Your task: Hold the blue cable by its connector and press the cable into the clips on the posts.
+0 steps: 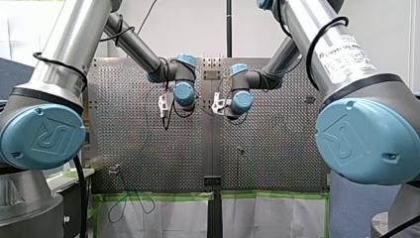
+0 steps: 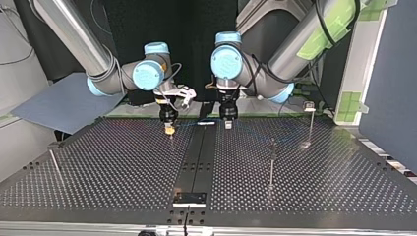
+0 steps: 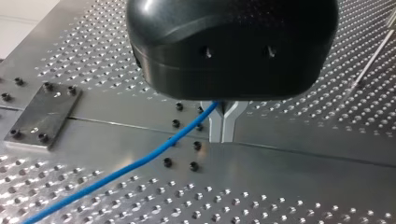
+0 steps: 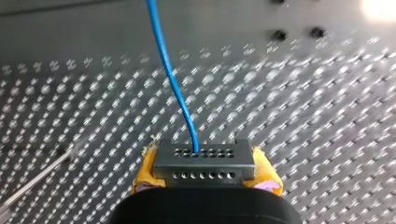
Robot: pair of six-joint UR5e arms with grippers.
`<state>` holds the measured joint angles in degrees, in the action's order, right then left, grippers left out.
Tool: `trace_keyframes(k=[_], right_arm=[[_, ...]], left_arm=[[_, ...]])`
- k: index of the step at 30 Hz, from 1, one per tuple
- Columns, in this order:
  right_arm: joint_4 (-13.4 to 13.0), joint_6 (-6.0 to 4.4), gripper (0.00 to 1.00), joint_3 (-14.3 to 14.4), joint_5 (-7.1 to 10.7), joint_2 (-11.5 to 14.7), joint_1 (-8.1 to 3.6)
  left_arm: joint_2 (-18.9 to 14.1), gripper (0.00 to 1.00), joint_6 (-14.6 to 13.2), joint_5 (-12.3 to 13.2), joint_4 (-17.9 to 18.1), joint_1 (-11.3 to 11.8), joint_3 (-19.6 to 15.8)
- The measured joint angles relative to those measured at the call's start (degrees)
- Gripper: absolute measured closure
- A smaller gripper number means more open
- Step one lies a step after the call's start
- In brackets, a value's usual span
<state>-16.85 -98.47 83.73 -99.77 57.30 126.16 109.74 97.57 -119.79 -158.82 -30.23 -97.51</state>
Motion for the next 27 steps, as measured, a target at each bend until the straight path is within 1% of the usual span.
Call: trace_keyframes(k=[6,10,13,19,24,27], right_arm=[[-2.21,0.02,1.0,3.3,0.01,0.57,-1.11],[-3.46,0.02,1.0,5.42,0.01,1.29,-1.72],[-4.53,0.03,1.0,7.1,0.05,1.86,-2.25],[-6.52,0.12,1.0,10.16,0.1,2.14,-3.2],[-9.11,0.11,1.0,12.86,0.18,2.16,-3.98],[-10.85,-0.26,1.0,14.61,0.3,2.16,-4.49]], left_arm=[[0.67,1.0,-1.22,-0.12,3.13,-0.85,-2.54],[2.74,1.0,-2.39,-0.13,4.9,-1.47,-3.0],[4.33,1.0,-2.63,-0.13,6.11,-2.06,-3.08],[7.1,1.0,-2.11,-0.13,8.5,-3.63,-3.09],[7.58,1.0,-1.25,-0.33,9.57,-4.69,-3.1],[8.08,1.0,-1.01,-0.38,10.29,-5.36,-3.1]])
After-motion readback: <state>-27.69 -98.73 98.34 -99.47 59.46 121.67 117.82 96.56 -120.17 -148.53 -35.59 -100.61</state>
